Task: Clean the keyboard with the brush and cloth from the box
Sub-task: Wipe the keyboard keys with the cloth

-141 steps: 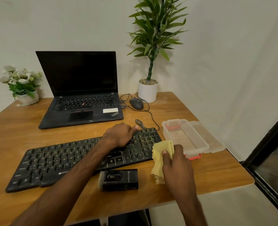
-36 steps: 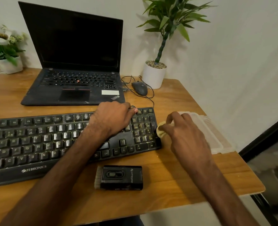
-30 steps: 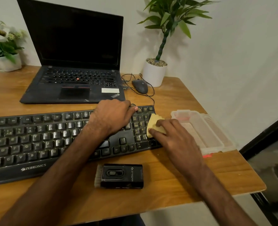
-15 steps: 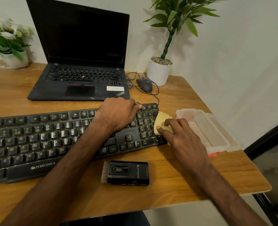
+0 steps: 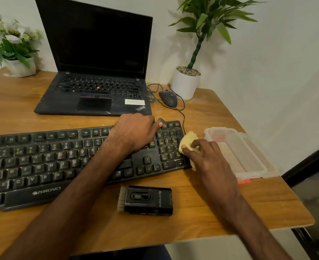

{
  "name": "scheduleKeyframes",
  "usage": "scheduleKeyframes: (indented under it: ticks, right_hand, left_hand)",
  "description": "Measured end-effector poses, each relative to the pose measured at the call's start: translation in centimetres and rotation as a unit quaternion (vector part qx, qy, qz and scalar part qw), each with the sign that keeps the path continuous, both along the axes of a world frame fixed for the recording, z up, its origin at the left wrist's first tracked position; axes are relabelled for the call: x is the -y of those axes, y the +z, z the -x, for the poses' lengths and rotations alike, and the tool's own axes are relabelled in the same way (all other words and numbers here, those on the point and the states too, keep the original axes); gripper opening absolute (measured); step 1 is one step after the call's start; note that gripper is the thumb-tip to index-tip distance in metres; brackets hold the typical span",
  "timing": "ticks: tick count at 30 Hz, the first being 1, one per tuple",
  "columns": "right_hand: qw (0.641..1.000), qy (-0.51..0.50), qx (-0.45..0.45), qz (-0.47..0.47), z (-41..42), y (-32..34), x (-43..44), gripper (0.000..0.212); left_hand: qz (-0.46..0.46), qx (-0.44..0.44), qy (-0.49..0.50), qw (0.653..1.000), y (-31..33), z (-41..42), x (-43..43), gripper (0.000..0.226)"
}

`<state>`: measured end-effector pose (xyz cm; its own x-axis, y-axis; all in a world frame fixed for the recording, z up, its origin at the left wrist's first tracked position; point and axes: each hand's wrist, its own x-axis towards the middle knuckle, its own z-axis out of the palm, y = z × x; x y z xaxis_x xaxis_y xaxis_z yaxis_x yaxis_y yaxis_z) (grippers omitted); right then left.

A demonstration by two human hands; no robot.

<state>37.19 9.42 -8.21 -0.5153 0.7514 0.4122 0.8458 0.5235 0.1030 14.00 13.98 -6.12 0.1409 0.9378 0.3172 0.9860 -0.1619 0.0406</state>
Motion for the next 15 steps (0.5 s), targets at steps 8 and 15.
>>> scheduleKeyframes:
  ticks: [8, 15]
  right_hand:
    - [1.000, -0.023, 0.008, 0.011, 0.0, 0.6, 1.2, 0.066]
    - [0.973, -0.021, -0.226, 0.028, 2.6, 0.7, -0.3, 0.023]
  left_hand:
    - [0.001, 0.002, -0.003, 1.000, 0.0, 0.0, 0.0, 0.051]
    - [-0.002, -0.009, -0.003, 1.000, -0.2, -0.3, 0.2, 0.048]
